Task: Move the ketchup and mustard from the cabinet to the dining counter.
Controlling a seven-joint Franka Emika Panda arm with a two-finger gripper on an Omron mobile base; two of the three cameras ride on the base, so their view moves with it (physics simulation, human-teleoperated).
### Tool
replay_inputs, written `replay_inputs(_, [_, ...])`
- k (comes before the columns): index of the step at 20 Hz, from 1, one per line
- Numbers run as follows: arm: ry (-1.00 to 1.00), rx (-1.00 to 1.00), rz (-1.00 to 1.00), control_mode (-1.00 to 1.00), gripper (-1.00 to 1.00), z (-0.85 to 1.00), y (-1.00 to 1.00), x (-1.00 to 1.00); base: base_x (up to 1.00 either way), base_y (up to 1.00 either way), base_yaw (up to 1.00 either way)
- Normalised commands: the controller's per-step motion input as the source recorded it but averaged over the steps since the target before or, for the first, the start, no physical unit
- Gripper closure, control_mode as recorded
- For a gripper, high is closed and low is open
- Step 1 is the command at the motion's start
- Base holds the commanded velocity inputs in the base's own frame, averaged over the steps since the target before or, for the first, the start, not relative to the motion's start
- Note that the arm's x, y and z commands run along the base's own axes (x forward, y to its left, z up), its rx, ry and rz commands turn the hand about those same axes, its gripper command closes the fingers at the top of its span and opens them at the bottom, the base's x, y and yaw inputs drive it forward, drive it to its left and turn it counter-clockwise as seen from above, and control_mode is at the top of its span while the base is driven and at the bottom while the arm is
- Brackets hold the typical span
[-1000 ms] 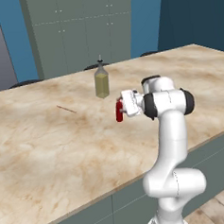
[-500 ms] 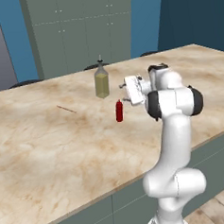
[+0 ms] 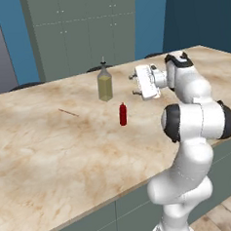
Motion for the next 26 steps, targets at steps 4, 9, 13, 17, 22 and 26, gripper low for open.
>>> replay_inputs(4, [0.15,-0.11,-0.22,-1.00,-1.00,0.98,0.35,-0.95,0.00,0.00,0.00])
replay_inputs(9, [0.35,-0.09,-0.29,-1.00,-1.00,0.69,0.22,-0.77,0.00,0.00,0.00])
replay_inputs(13, [0.54,-0.06,-0.41,-1.00,-1.00,0.30,0.05,-0.55,0.00,0.00,0.00])
replay_inputs(17, [0.58,-0.09,-0.49,-1.00,-1.00,0.06,-0.08,-0.29,0.00,0.00,0.00])
replay_inputs(22, [0.42,-0.12,-0.58,-1.00,-1.00,0.00,-0.40,-0.08,0.00,0.00,0.00])
replay_inputs(26, [0.30,-0.13,-0.45,-1.00,-1.00,-0.14,-0.61,0.00,0.00,0.00,0.00])
